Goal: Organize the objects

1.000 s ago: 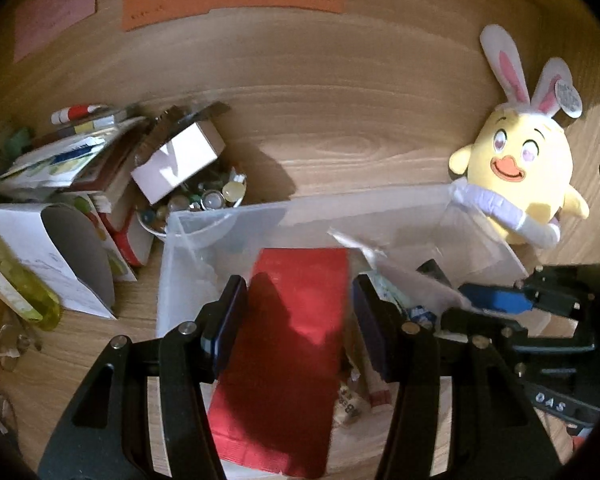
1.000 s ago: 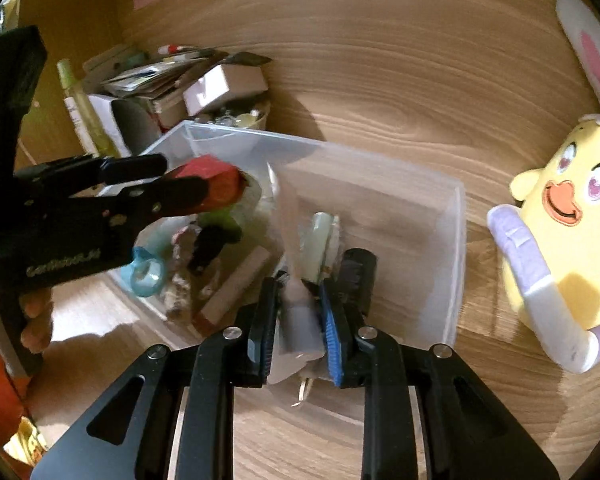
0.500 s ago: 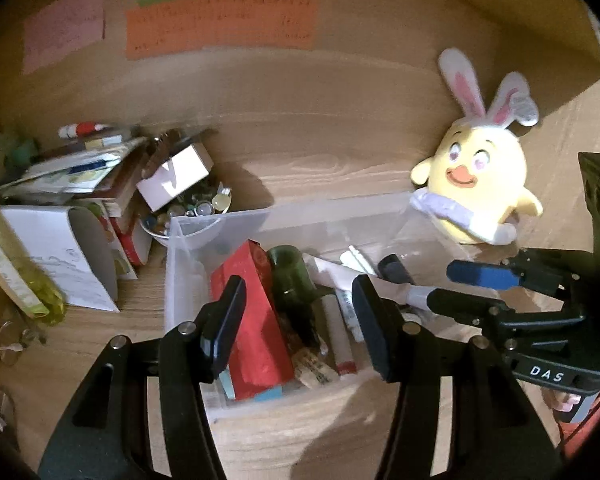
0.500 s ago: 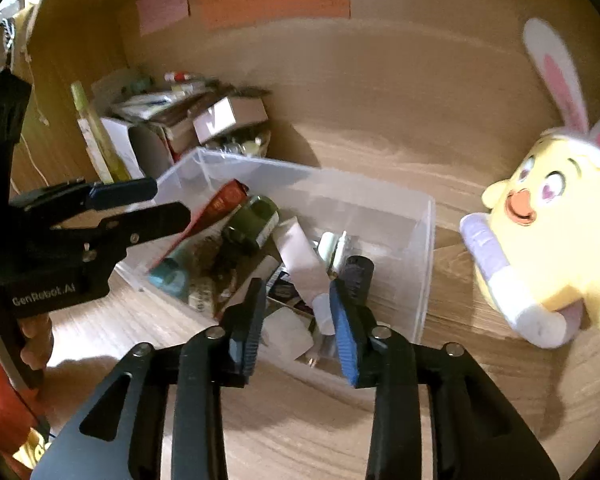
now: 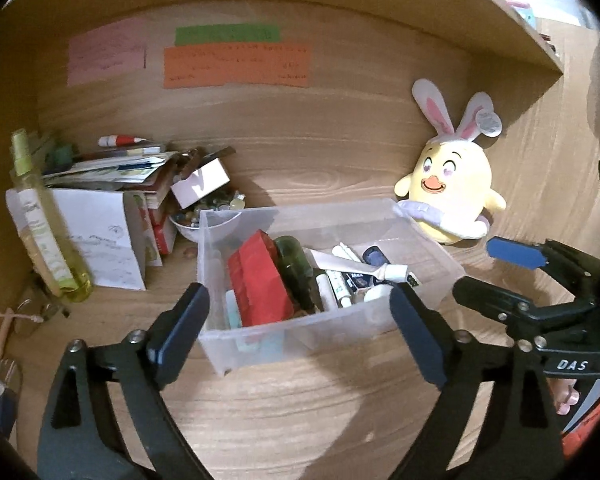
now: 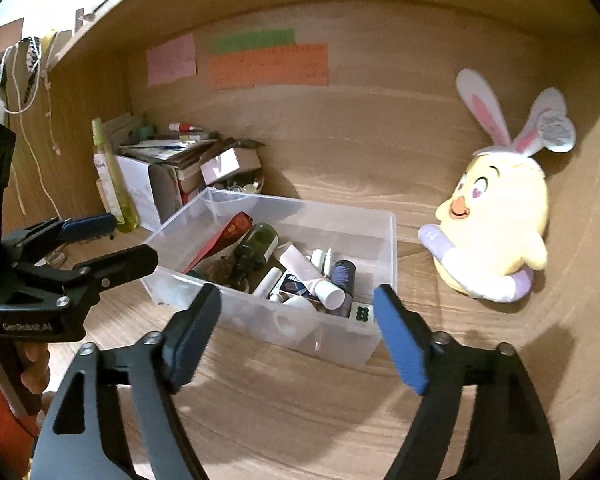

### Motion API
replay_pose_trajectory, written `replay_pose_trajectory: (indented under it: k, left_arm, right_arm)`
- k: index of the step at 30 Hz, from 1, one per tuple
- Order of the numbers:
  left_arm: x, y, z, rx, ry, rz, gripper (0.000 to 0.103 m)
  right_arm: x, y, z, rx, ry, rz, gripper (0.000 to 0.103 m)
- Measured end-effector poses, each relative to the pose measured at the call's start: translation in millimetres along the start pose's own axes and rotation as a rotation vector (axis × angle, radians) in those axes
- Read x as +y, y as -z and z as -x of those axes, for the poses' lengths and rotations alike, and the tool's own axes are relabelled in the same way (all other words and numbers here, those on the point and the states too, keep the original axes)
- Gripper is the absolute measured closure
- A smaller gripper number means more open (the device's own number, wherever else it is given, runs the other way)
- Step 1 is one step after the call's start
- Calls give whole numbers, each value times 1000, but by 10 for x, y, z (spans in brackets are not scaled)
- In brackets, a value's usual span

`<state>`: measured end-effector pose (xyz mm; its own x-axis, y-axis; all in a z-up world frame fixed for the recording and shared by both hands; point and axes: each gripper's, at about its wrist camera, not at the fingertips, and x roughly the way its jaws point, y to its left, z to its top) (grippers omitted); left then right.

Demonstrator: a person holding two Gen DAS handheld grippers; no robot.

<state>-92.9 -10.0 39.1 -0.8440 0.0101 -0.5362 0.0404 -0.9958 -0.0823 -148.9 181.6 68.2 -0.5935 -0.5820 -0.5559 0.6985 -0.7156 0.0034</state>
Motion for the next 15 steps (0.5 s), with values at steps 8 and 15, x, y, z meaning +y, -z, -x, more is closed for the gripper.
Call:
replay_pose_trajectory:
  k: [8,15]
  left_arm:
    - [-9,180,63,-14,-2,12,5]
    - [-85,263,104,-26,1,-10,5]
  right_arm:
    - [41,198,85,-22,21,-30,15]
    - [-22,304,31,-3,23,-64,15]
